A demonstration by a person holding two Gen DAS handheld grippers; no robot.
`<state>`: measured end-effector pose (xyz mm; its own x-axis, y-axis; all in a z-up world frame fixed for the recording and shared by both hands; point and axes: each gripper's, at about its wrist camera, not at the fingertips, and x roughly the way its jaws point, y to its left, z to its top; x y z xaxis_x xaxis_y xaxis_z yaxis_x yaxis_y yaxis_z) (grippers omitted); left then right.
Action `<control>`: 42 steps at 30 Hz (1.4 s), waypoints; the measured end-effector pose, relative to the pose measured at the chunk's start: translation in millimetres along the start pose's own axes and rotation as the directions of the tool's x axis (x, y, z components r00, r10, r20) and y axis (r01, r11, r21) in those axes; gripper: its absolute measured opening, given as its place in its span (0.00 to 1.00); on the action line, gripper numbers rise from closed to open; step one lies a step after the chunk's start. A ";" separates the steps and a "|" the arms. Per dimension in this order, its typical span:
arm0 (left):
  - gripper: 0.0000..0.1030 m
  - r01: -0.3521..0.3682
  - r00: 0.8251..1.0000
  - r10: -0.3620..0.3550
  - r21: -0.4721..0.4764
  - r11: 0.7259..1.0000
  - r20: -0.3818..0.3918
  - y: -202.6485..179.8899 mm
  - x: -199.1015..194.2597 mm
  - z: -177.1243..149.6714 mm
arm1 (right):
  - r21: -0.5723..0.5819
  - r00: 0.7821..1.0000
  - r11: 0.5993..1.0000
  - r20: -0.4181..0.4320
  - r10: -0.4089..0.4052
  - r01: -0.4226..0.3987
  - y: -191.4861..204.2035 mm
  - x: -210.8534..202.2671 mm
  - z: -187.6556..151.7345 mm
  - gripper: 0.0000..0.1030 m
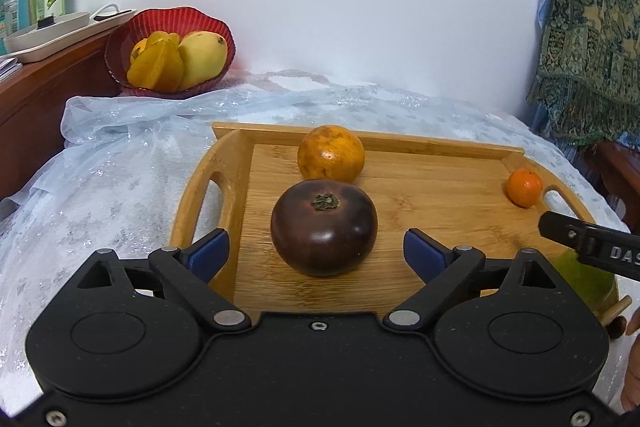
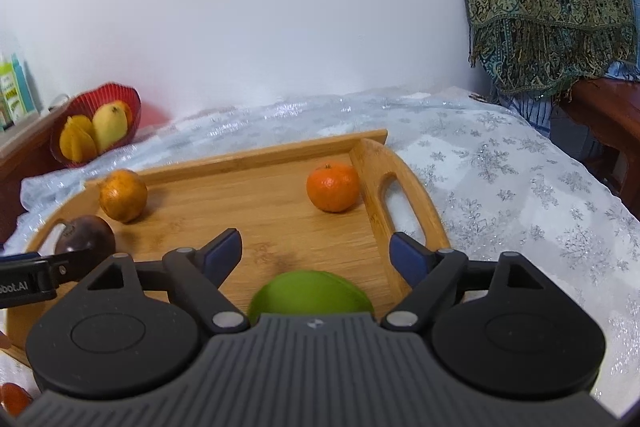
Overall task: Organize fruits
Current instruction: 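Withdraw both grippers from the tray toward the mandarins on the cloth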
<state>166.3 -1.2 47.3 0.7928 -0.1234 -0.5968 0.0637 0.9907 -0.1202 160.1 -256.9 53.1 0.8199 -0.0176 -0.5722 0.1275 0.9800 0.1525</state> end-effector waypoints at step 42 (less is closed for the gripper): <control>0.84 -0.013 0.996 0.011 0.025 1.000 0.093 26.8 -116.7 -118.3 | -0.136 0.952 0.956 0.198 -0.232 0.261 -16.4 -116.6 -107.5 0.97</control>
<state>3.8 32.9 19.8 0.8463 -0.1070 -0.5218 0.0684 0.9933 -0.0928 2.4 -249.7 30.7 0.8621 -0.2831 -0.4203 0.2597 0.9590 -0.1134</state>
